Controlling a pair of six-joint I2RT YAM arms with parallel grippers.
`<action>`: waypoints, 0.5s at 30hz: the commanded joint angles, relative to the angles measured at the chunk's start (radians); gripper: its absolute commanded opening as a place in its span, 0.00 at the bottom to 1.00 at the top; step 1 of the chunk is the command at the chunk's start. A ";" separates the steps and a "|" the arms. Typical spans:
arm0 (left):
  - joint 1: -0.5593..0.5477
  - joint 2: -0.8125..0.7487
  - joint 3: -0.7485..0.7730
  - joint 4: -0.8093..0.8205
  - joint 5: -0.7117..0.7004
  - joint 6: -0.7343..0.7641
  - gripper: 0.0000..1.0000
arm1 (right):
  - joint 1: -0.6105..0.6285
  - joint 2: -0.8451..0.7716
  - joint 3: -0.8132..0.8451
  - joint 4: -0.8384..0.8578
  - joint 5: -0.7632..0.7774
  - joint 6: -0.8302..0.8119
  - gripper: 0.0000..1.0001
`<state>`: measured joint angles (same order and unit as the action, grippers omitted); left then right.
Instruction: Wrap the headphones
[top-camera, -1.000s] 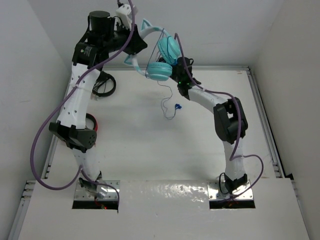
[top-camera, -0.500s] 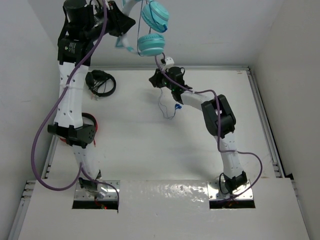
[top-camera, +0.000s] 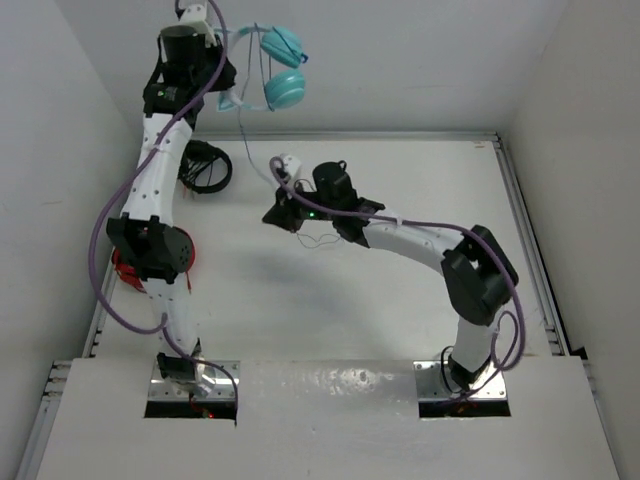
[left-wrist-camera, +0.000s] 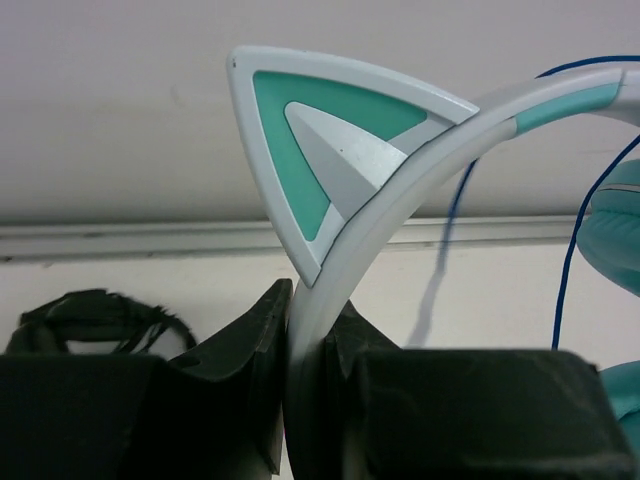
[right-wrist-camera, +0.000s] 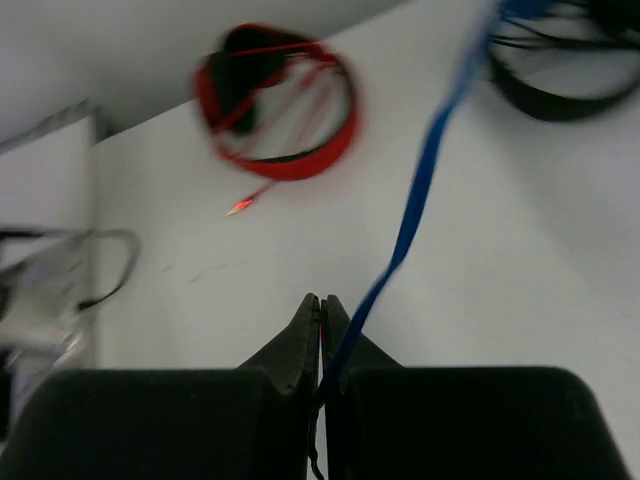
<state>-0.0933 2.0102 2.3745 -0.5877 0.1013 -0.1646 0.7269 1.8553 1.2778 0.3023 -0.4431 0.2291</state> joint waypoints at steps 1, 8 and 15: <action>-0.006 0.053 -0.020 0.134 -0.176 0.114 0.00 | 0.061 -0.071 0.113 -0.283 -0.227 -0.187 0.00; -0.040 0.033 -0.352 0.343 -0.439 0.492 0.00 | 0.033 -0.180 0.411 -0.678 -0.038 -0.408 0.00; -0.101 -0.123 -0.624 0.417 -0.257 0.830 0.00 | -0.170 -0.232 0.557 -0.602 0.171 -0.427 0.00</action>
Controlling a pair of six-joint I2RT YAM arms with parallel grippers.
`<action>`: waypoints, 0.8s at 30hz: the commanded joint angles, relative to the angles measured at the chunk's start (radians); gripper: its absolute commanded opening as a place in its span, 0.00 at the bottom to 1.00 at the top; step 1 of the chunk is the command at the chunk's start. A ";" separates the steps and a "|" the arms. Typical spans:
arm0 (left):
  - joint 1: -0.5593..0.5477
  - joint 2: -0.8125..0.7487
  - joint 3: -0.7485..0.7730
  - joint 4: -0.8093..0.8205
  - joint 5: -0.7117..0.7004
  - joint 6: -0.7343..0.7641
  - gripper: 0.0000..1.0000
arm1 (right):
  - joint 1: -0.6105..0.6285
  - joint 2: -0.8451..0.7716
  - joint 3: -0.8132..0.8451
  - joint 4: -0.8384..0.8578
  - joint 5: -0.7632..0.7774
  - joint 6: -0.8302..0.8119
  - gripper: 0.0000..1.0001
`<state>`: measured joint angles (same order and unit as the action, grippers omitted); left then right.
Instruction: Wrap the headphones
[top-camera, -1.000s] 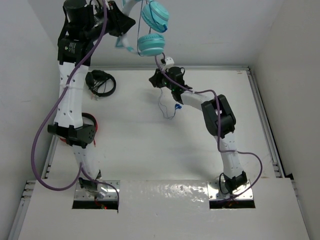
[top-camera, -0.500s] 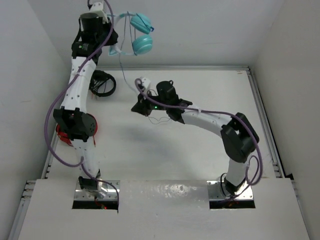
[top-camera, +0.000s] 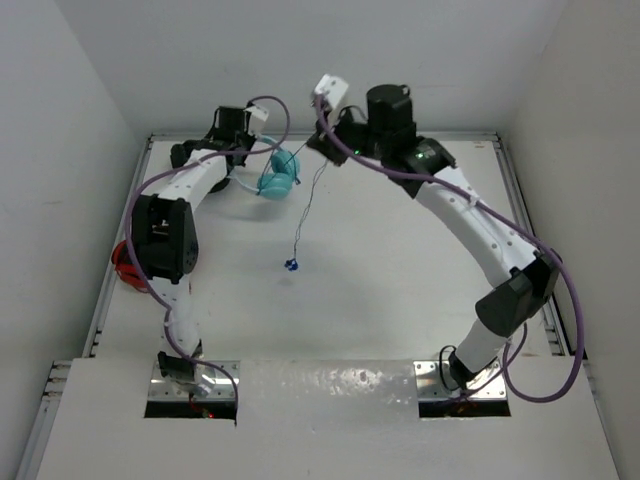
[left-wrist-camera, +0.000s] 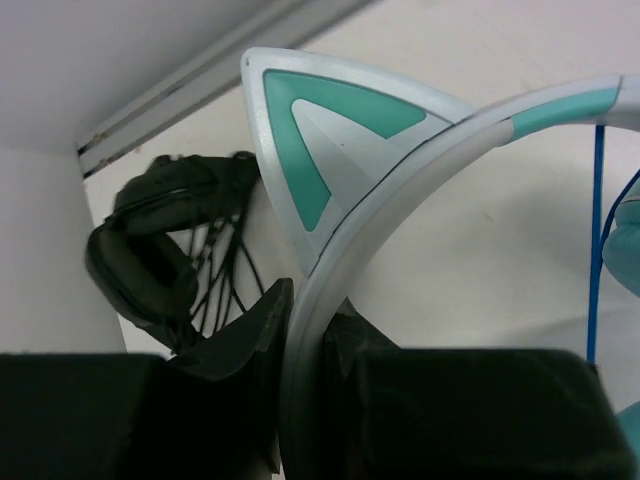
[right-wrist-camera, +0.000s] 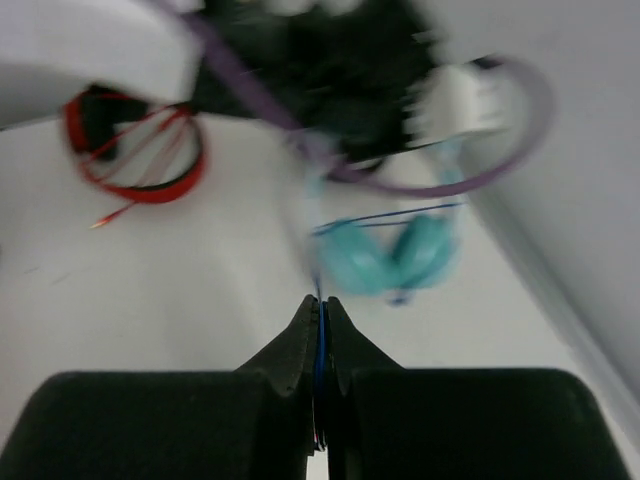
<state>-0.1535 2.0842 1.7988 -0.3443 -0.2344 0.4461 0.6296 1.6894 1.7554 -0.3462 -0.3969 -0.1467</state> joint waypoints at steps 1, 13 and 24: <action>-0.055 -0.222 -0.096 0.165 0.119 0.241 0.00 | -0.103 -0.062 0.085 0.067 0.148 -0.050 0.00; -0.170 -0.343 0.241 -0.560 0.665 0.236 0.00 | -0.318 0.302 0.251 0.269 0.451 0.149 0.00; -0.185 -0.274 0.631 -0.411 0.592 -0.265 0.00 | -0.309 0.219 -0.328 0.845 0.087 0.400 0.15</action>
<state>-0.3340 1.8198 2.3550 -0.8909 0.3824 0.3622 0.3183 1.9633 1.5185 0.1986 -0.2230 0.1406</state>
